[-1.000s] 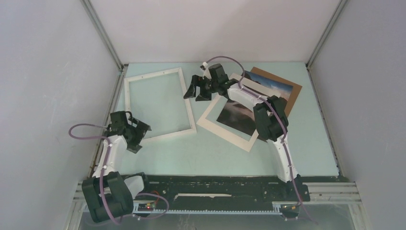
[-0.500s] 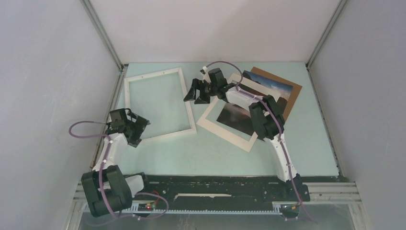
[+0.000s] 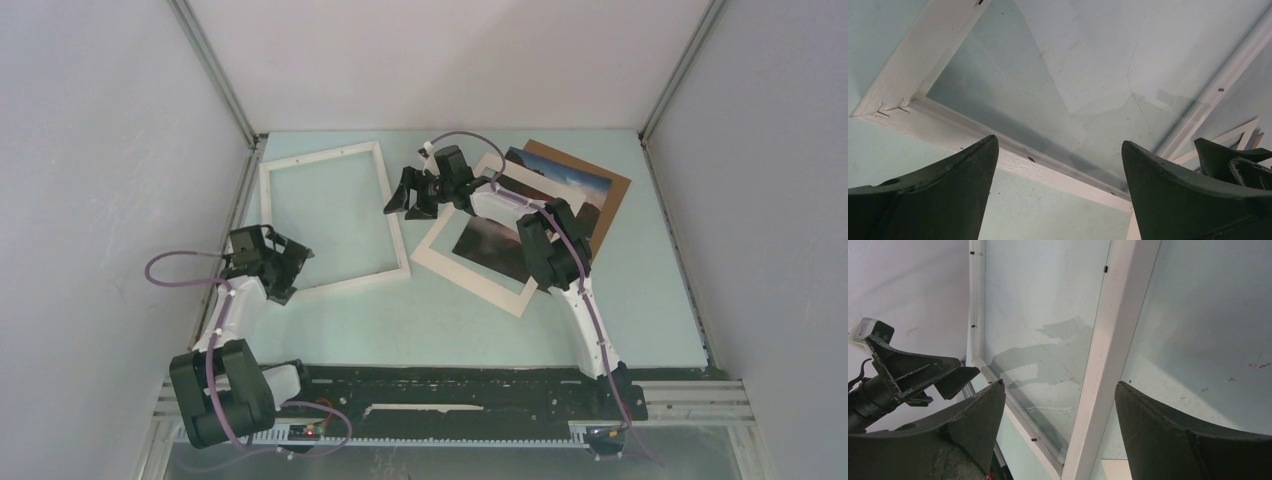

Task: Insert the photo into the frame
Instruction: Place the photo frame item in the photo frame.

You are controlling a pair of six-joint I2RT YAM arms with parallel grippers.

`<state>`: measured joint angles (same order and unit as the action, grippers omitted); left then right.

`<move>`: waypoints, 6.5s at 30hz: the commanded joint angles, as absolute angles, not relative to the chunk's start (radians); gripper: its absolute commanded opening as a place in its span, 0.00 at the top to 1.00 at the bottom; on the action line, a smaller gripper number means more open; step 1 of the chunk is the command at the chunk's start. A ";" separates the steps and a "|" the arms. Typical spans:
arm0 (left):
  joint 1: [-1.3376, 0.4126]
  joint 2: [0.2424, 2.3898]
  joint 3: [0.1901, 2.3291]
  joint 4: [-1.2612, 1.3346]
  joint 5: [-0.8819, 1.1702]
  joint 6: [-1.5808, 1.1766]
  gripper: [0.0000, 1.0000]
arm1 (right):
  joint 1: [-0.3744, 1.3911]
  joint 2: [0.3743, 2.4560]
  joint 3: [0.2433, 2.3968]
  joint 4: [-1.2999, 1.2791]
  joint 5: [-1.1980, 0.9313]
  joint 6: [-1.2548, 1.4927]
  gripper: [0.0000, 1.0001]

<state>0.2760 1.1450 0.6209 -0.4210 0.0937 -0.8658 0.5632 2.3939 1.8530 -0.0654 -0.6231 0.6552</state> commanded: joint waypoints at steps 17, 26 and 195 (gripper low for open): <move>0.271 1.064 0.537 -0.350 0.169 -0.931 0.00 | 0.571 2.411 1.865 -0.009 -0.653 0.673 0.14; 0.271 1.117 0.533 -0.312 0.171 -0.930 0.00 | 0.569 2.416 1.864 -0.009 -0.659 0.677 0.15; 0.464 1.825 1.245 -0.408 0.301 -0.621 0.00 | 0.609 2.706 2.494 -0.339 -0.243 0.521 0.33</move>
<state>0.4667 1.8561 1.2575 -0.4435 0.2611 -0.6277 0.6106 2.6671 2.4165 -0.3481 -0.2489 0.5152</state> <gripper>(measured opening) 0.996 0.673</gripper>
